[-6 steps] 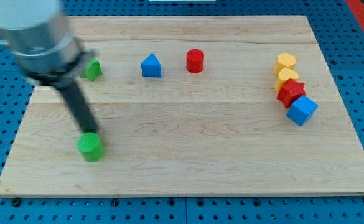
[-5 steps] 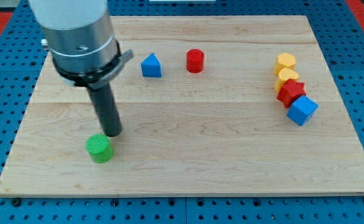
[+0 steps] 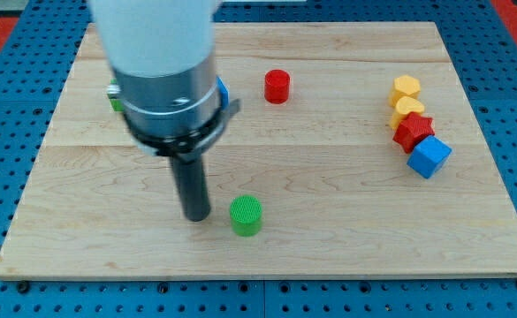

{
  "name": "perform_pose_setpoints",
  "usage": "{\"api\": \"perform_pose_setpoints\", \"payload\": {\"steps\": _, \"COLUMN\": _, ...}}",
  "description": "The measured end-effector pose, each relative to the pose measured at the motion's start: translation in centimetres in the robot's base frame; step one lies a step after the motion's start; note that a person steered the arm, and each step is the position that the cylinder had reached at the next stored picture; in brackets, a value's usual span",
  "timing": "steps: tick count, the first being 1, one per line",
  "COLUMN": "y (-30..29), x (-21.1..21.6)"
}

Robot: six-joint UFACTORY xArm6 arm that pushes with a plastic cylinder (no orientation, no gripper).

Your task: Move the green circle to the bottom of the blue cube

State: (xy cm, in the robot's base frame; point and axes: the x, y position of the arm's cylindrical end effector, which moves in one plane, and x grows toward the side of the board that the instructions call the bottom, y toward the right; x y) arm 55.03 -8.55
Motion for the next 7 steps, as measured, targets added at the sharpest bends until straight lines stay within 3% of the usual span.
{"api": "perform_pose_setpoints", "payload": {"steps": 1, "y": 1.1, "x": 1.6}}
{"api": "perform_pose_setpoints", "payload": {"steps": 3, "y": 14.6, "x": -2.1}}
{"api": "perform_pose_setpoints", "payload": {"steps": 5, "y": 13.1, "x": -1.7}}
{"api": "perform_pose_setpoints", "payload": {"steps": 6, "y": 13.3, "x": -4.2}}
{"api": "perform_pose_setpoints", "payload": {"steps": 7, "y": 18.0, "x": -4.7}}
